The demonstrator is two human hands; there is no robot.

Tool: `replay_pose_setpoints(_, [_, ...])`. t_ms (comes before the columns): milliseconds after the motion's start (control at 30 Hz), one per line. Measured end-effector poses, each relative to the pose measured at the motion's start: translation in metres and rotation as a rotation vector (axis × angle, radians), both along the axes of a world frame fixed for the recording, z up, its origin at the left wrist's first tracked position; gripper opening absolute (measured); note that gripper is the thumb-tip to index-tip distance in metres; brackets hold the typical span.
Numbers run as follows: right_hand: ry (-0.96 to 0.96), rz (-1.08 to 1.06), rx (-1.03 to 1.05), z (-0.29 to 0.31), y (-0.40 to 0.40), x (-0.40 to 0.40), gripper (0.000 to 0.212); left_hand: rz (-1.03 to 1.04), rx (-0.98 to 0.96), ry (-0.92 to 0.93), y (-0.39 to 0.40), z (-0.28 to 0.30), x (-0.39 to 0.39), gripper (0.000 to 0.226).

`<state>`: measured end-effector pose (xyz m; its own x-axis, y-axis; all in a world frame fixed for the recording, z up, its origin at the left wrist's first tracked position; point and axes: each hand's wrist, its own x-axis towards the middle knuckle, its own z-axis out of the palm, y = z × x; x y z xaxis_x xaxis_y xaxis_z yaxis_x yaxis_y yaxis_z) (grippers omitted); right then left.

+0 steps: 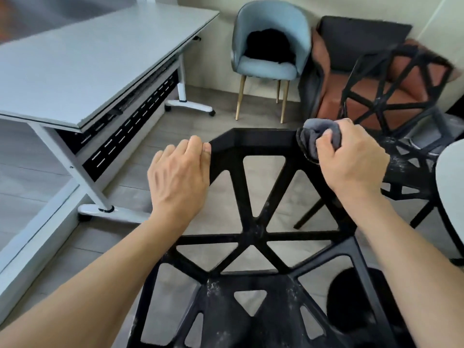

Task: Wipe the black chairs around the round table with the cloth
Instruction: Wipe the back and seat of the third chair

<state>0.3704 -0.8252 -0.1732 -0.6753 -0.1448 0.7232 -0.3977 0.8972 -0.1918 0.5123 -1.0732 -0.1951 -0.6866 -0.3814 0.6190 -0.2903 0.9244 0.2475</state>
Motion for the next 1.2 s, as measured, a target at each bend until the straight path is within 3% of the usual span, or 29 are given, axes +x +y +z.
replay_pose_setpoints(267, [0.139, -0.128, -0.039, 0.000, -0.050, 0.007, 0.044, 0.017, -0.044, 0.149, 0.003, -0.009, -0.007, 0.034])
replay_pose_setpoints(467, [0.243, 0.206, 0.140, 0.009, -0.153, 0.038, 0.041, -0.001, -0.113, 0.211, -0.002, -0.008, -0.002, 0.029])
replay_pose_setpoints(667, [0.216, 0.405, 0.174, 0.013, -0.140, 0.032, 0.034, -0.151, -0.106, 0.115, -0.013, -0.004, 0.013, 0.028])
replay_pose_setpoints(733, [0.204, 0.432, 0.144, 0.012, -0.140, 0.029, 0.037, -0.188, 0.104, 0.114, -0.025, -0.015, 0.031, 0.025])
replay_pose_setpoints(833, [0.250, 0.353, 0.134, 0.007, -0.145, 0.032, 0.047, -0.295, 0.721, 0.192, -0.039, -0.056, 0.072, 0.021])
replay_pose_setpoints(867, [0.268, 0.326, 0.137, 0.006, -0.145, 0.033, 0.049, -0.351, 0.836, 0.186, -0.042, -0.070, 0.084, 0.023])
replay_pose_setpoints(1033, [0.372, 0.220, 0.085, -0.010, -0.160, 0.052, 0.033, -0.484, 0.939, 0.159, -0.055, -0.097, 0.098, 0.029])
replay_pose_setpoints(1200, [0.418, 0.478, 0.088, -0.055, -0.197, 0.114, 0.034, -0.476, 0.987, 0.138, -0.050, -0.094, 0.105, 0.027])
